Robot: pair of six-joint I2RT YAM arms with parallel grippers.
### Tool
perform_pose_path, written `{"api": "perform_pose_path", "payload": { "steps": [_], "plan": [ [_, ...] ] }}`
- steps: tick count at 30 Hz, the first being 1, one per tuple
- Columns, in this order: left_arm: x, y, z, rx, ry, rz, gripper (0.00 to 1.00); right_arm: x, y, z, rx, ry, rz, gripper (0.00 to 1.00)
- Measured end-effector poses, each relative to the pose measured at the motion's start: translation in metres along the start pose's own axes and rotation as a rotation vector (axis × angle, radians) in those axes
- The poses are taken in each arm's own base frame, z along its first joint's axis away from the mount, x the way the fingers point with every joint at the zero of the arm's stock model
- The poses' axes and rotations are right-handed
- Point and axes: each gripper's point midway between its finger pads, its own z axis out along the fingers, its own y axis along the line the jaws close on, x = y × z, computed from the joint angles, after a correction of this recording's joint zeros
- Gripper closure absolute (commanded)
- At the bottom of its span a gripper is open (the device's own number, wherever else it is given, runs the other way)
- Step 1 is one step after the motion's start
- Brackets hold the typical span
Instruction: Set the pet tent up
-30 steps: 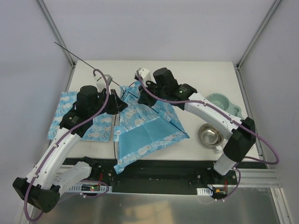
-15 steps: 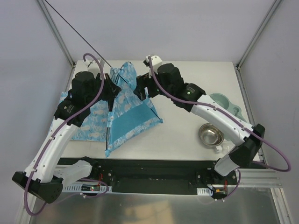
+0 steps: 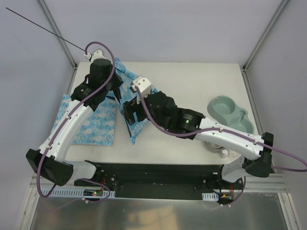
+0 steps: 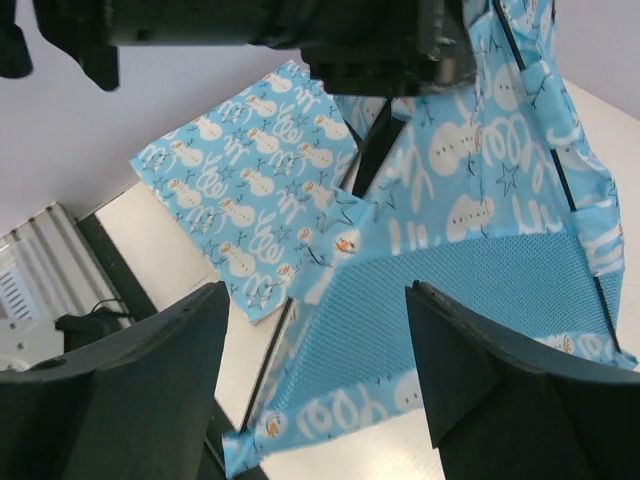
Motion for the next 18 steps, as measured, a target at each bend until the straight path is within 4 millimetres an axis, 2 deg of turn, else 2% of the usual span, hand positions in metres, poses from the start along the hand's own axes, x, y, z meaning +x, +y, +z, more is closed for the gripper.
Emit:
{"api": "perform_pose_path", "payload": {
  "steps": [3, 8, 11, 15, 17, 18],
  "plan": [
    [0.003, 0.002, 0.005, -0.031, -0.005, -0.021, 1.0, 0.012, 0.009, 0.018, 0.034, 0.0, -0.052, 0.32],
    [-0.001, 0.006, 0.005, -0.066, -0.034, -0.04, 1.0, 0.041, 0.004, 0.057, 0.142, 0.04, -0.135, 0.43],
    [-0.004, 0.009, 0.006, -0.082, -0.047, -0.047, 1.0, 0.057, -0.001, 0.075, 0.204, 0.063, -0.182, 0.6],
    [-0.006, 0.01, 0.006, -0.093, -0.059, -0.052, 1.0, 0.062, -0.011, 0.083, 0.282, 0.054, -0.219, 0.9],
    [-0.008, 0.011, 0.005, -0.095, -0.069, -0.056, 0.83, 0.057, -0.015, 0.083, 0.318, 0.028, -0.221, 1.0],
    [-0.01, 0.012, 0.004, -0.101, -0.077, -0.058, 0.74, 0.054, -0.019, 0.081, 0.349, 0.013, -0.219, 1.0]
  ]
}}
